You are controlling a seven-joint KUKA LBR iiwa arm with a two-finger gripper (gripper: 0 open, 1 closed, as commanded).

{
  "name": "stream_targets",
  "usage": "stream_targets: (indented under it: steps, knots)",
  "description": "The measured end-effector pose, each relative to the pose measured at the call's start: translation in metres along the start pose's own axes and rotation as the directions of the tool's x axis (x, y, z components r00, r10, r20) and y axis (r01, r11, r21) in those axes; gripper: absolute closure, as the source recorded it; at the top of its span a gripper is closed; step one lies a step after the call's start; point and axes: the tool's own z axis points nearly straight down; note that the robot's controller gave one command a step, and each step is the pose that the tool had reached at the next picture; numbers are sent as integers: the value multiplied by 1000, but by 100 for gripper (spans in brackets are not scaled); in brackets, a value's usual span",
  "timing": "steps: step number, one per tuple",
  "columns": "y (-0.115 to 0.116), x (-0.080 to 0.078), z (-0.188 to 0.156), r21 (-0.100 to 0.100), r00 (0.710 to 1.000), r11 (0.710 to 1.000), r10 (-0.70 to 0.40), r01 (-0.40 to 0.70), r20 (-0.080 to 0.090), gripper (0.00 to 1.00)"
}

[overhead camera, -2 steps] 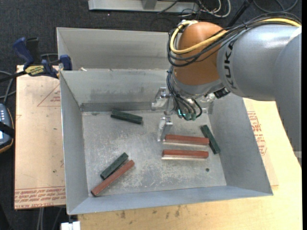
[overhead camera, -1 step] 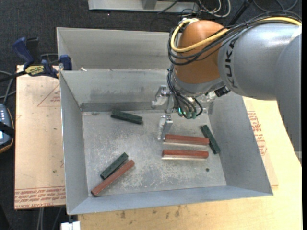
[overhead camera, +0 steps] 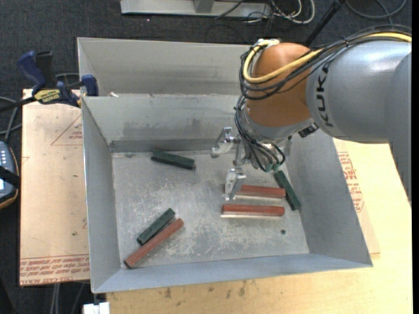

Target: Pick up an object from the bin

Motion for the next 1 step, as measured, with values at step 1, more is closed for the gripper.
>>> stream_targets:
  steps: [1]
  knots:
    - [-49,10,64,2,998,998,-67,66,23,100]
